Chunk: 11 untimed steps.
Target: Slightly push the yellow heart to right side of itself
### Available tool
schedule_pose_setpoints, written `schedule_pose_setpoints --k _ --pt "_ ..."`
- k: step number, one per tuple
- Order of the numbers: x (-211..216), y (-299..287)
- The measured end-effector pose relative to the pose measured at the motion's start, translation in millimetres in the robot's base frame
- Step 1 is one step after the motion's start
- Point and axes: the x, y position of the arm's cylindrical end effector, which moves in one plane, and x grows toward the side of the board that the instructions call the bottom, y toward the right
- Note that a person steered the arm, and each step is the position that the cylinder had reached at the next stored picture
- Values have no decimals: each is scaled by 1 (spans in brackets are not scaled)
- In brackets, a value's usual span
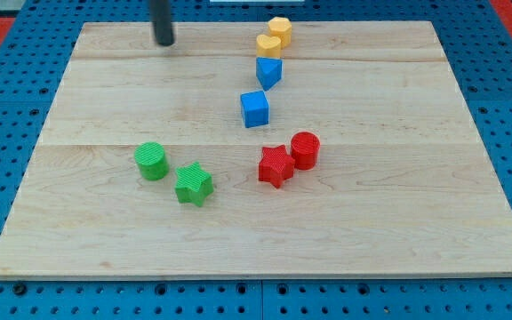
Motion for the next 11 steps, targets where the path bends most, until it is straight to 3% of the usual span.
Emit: schedule_pose_setpoints --k 1,3,5,8,9,10,11 --pt "33 -12" --pt "7 90" --pt "-17 139" --pt "-21 148" --pt "-4 116" --pt "34 121" --pt "95 89"
